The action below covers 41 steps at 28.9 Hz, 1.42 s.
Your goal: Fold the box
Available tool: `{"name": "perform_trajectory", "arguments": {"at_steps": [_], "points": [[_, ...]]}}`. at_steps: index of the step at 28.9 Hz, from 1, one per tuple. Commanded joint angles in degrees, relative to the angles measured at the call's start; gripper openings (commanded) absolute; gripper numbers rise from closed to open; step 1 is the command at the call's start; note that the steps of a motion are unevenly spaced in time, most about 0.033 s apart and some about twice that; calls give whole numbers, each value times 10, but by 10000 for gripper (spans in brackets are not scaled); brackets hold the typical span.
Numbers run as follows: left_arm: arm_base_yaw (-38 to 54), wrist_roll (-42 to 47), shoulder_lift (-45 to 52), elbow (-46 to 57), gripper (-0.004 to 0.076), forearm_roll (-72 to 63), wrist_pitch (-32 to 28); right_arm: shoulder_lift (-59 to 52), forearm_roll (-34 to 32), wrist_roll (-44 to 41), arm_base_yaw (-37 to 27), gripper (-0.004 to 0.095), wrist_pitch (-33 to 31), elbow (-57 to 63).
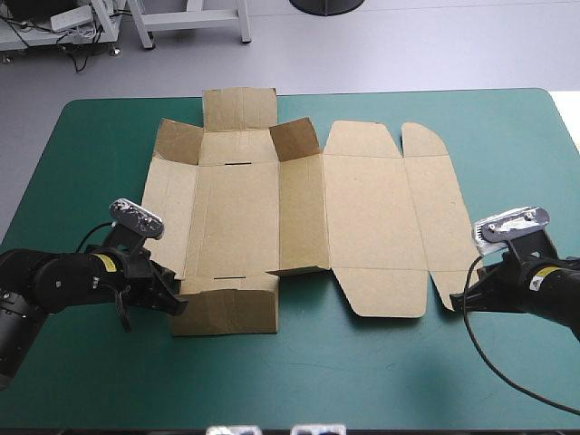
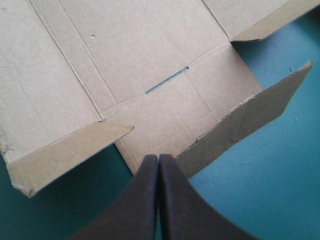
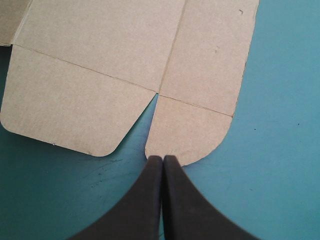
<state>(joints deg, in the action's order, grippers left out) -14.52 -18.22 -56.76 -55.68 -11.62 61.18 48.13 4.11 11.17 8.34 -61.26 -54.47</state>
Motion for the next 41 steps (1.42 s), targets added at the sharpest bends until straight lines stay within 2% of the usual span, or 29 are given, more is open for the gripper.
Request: {"name": "perform_trajectory", "arguments": {"at_steps": [1,23,26,30,33,41], "points": [[-3,2,8,-15,-9,-12,-24,-3,2,3,-1,-20,24,-19],[-3,5,8,-15,-9,-25,-30,-3,2,3,-1,-20,24,-19],[-3,23,8,-16,-9,-22,-52,-3,2,3,-1,-20,24,-19],[-3,35,8,-22,-9,-22,-123,-3,3,3,-1,-20,24,-19],[-3,32,2,-35,-8,-15,-152,-3,5,3,-1,-20,31,-19],[63,15,-95,-140,11,-18,-90,-3,7,4,-1,-20,41,-19]]}}
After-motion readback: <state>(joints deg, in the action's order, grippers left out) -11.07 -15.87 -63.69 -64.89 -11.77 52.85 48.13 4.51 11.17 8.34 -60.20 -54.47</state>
